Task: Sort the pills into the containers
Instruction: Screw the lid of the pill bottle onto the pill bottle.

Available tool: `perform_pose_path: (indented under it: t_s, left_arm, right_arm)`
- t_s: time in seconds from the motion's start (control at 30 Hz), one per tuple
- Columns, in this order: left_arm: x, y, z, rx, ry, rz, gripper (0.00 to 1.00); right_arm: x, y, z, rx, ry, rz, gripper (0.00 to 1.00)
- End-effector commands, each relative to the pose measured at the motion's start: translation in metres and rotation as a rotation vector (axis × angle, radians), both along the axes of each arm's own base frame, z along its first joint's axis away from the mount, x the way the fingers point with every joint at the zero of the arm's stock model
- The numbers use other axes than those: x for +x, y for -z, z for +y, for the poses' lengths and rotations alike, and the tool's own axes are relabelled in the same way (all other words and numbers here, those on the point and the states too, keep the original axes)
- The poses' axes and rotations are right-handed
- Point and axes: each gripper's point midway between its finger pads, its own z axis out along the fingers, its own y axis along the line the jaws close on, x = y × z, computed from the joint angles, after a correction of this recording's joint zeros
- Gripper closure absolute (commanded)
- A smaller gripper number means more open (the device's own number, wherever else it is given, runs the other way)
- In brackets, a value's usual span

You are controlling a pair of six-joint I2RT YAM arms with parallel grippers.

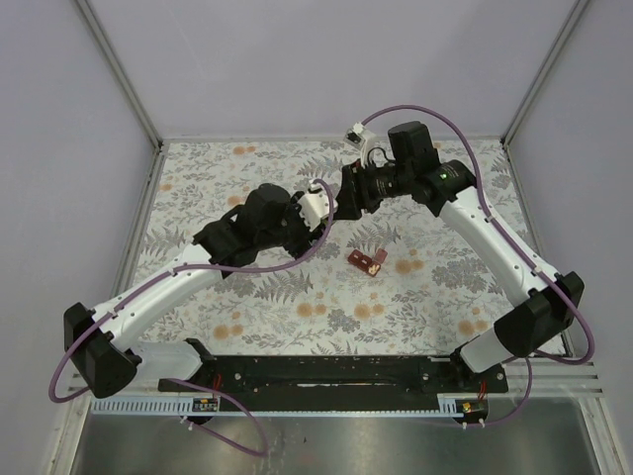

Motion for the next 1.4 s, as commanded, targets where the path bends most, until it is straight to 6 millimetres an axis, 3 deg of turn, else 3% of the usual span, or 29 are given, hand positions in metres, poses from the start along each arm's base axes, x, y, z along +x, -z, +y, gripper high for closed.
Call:
perform_pose_path:
  t_s: [0.0,0.23,0.43,0.5,0.57,0.97,1.2,1.37]
  left_arm:
    - [0.036,-0.084,-0.010,-0.165,-0.141,-0.295,1.00]
    - [0.046,-0.081,-0.007,-0.121,-0.218,-0.345,1.00]
    - [0.047,-0.078,-0.010,-0.112,-0.221,-0.345,1.00]
    - [0.045,-0.077,-0.010,-0.114,-0.215,-0.343,1.00]
    - [0.044,-0.076,-0.010,-0.118,-0.207,-0.342,1.00]
    - [0.037,-0.065,-0.016,-0.145,-0.154,-0.289,1.00]
    - [0.029,-0.059,-0.016,-0.201,-0.072,-0.213,1.00]
    - [-0.003,-0.060,-0.033,-0.251,0.131,-0.114,1.00]
  right_arm:
    - [-0.010,0.007,0.011,0.001,0.019,0.191,0.85]
    - [-0.011,0.005,0.017,0.037,0.042,0.275,0.74]
    - [-0.012,0.002,0.015,0.066,0.036,0.304,0.57]
    - [-0.010,0.000,0.011,0.075,0.040,0.294,0.48]
    - [-0.011,-0.002,0.008,0.080,0.035,0.269,0.32]
    - [-0.008,-0.013,-0.027,0.072,0.103,0.086,0.01]
    - [-0.008,-0.021,-0.069,0.012,0.224,-0.096,0.01]
    - [-0.023,-0.035,-0.080,0.037,0.212,-0.233,0.01]
